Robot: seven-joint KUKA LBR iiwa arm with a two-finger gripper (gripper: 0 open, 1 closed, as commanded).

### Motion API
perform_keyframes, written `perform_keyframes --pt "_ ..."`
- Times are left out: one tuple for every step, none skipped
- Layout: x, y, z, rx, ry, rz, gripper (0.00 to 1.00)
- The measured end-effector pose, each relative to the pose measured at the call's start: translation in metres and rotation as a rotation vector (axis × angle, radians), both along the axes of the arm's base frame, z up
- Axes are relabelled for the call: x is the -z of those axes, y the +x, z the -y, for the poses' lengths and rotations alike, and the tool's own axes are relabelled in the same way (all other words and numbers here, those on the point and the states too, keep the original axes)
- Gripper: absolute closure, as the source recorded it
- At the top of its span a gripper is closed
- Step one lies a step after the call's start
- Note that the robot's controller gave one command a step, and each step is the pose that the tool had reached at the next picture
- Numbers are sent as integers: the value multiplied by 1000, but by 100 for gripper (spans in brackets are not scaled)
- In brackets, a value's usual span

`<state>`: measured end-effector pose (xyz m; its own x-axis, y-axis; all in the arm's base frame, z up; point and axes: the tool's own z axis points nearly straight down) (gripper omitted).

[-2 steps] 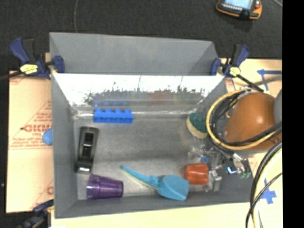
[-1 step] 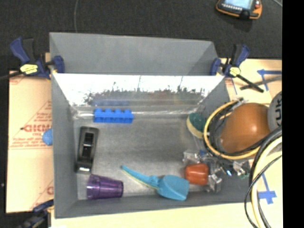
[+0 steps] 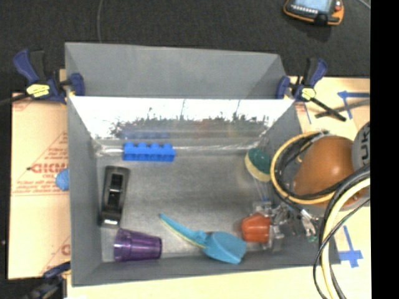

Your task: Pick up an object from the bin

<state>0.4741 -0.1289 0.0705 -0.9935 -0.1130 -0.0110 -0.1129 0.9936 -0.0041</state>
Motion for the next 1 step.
perform_keyframes --pt "0 0 0 -1 0 0 100"
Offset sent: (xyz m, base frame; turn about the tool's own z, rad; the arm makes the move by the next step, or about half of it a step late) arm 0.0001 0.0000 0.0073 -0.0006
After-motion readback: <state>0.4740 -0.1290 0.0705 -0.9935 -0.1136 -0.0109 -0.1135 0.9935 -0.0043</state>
